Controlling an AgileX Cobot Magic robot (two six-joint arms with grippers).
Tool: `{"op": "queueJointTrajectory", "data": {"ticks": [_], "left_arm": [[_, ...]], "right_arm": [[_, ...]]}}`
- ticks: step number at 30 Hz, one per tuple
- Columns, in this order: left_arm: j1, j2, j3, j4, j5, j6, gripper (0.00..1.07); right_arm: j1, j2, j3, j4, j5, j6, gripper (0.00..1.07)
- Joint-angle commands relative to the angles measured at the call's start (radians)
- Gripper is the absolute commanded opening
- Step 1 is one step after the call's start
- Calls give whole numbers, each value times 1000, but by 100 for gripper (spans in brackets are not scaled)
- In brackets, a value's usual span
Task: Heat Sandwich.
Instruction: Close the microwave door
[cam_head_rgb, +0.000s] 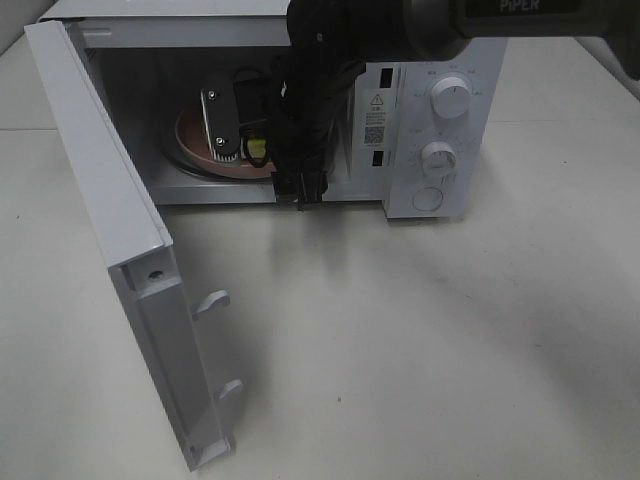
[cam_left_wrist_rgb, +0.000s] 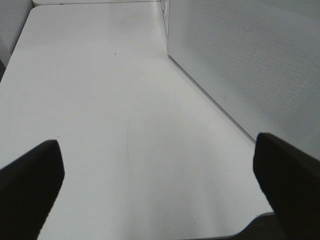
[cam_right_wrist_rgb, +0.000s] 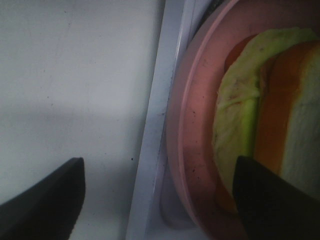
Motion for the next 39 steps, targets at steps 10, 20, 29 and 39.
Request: {"op": "queueJointTrajectory", "data": {"ticks": [10,20,29,39], "left_arm": [[5,-16,1,-8,-6,-6,98],[5,-16,1,-8,-6,-6,98],[5,-16,1,-8,-6,-6,98],[5,-16,1,-8,-6,-6,98]], "right_arm": [[-2,-167,253,1,-170,50,76],[-2,-295,401,1,-186,147,77],[-1,-395,497,1,-174,200,76],[-1,-525,623,1,-123,311,76]]}}
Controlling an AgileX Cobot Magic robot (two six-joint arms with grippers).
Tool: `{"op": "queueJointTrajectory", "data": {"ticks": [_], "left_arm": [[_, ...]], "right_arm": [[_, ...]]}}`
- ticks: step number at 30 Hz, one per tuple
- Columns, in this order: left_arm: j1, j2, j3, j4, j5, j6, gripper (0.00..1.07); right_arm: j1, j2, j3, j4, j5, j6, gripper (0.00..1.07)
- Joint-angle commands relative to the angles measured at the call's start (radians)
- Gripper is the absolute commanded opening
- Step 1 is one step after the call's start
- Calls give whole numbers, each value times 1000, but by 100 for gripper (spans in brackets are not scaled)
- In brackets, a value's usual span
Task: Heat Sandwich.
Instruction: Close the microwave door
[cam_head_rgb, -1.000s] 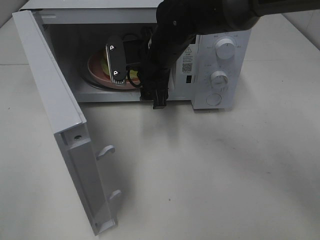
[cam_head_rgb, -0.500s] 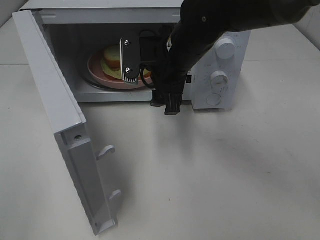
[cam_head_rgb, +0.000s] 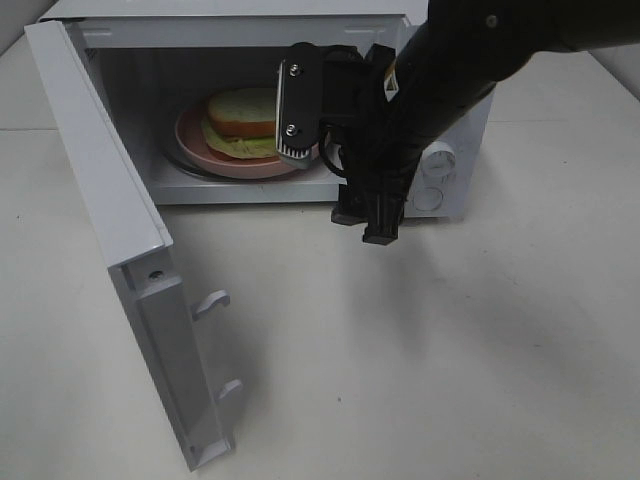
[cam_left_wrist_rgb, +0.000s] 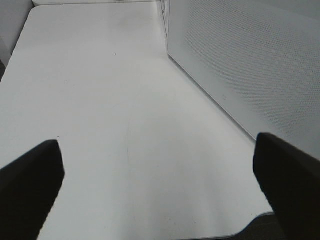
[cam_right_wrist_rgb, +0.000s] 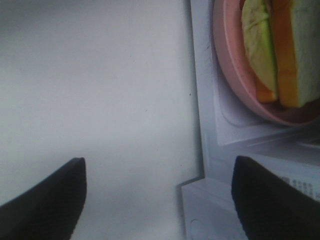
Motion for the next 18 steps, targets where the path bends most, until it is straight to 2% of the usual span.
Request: {"op": "queueJointTrajectory", "data": {"ticks": [1,18], "left_arm": [[5,-16,1,-8,-6,-6,98],[5,-16,1,-8,-6,-6,98]], "right_arm": [[-1,-51,45,1,28,76,76],[-1,-276,231,3,229,587,76]]}}
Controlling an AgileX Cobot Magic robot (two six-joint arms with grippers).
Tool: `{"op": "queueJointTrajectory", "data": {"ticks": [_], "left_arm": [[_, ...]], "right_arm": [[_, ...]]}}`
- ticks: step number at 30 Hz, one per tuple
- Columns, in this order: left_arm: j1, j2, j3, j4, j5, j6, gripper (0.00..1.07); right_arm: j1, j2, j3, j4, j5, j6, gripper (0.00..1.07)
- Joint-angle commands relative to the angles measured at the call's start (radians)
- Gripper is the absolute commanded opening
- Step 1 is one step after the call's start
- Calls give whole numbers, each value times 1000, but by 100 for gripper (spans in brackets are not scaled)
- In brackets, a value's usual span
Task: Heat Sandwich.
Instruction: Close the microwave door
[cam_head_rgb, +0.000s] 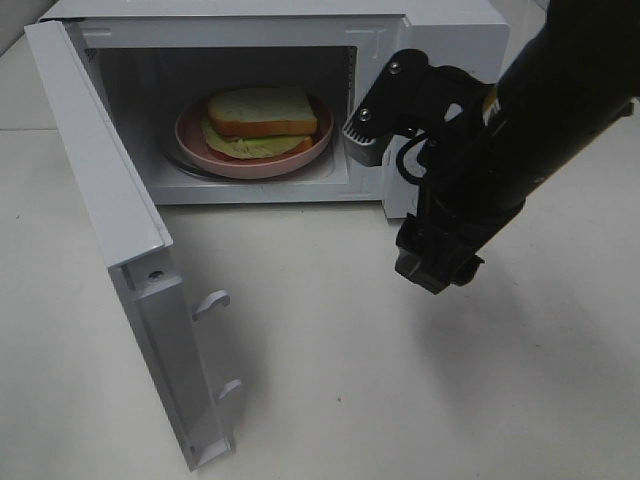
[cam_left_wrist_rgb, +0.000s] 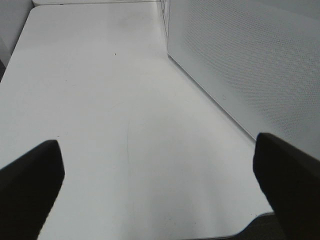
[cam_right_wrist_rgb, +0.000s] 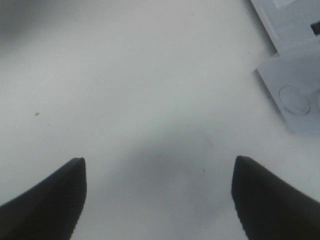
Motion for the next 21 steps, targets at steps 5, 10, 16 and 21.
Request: {"op": "queueJointTrajectory", "data": {"ticks": [5,10,16,21], "left_arm": [[5,-16,1,-8,-6,-6,98],[5,-16,1,-8,-6,-6,98],[5,-16,1,-8,-6,-6,98],[5,-16,1,-8,-6,-6,98]], "right_arm": [[-1,-140,96,2,66,185,76],[-1,-269,157,3,134,251,76],[-1,-353,156,3,256,302,76],[-1,-404,156,3,345,332,76]]}}
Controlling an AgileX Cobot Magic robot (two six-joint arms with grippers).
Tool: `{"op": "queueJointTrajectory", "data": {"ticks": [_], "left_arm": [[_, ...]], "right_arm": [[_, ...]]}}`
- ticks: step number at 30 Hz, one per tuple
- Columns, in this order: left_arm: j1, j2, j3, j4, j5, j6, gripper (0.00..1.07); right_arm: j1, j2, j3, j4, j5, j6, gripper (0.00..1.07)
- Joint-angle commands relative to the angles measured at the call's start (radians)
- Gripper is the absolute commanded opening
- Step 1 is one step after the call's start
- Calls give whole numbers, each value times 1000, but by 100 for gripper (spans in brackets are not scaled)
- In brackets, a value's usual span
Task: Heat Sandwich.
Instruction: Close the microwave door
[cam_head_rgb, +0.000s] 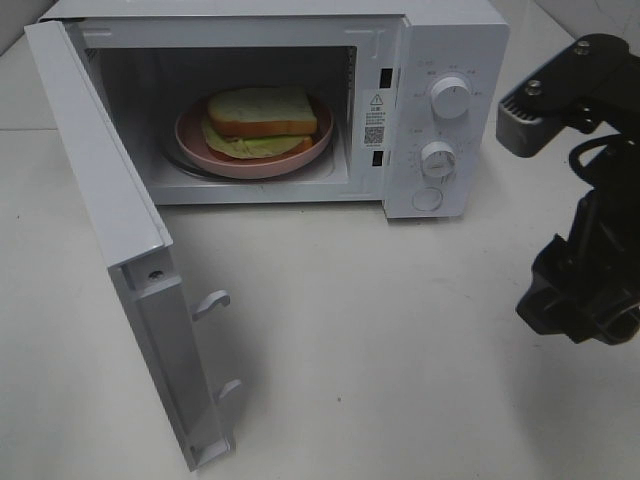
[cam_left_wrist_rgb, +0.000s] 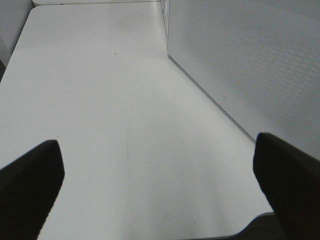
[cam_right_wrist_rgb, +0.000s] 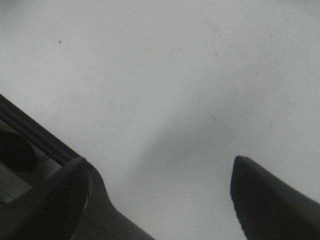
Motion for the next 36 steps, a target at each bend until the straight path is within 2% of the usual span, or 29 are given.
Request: {"op": "queueJointTrajectory", "data": {"ticks": [1,10,15,16,19,20,23,24,34,36], "left_arm": [[5,-16,1,-8,-6,-6,98],[5,-16,1,-8,-6,-6,98],[5,-16,1,-8,-6,-6,98],[5,-16,1,-8,-6,-6,98],[5,-16,1,-8,-6,-6,98],[5,-16,1,-8,-6,-6,98],[5,-16,1,-8,-6,-6,98],[5,-16,1,-8,-6,-6,98],[5,-16,1,-8,-6,-6,98],[5,-16,1,-8,-6,-6,98]], "right_arm": [[-2,-40,5,3,66,20,76],[-2,-127,5,9,191,57,75],[-41,-195,6,25,190,66,75],[-85,-230,18,29,190,66,75],[-139,-266,42,28,190,66,75],[-192,-310,70,28,189,66,75],[-241,-353,97,26,188,66,75],[-289,-398,121,26,188,66,75],[-450,-646,206,26,173,66,75],[-460,-673,216,27,169,66,75]]}}
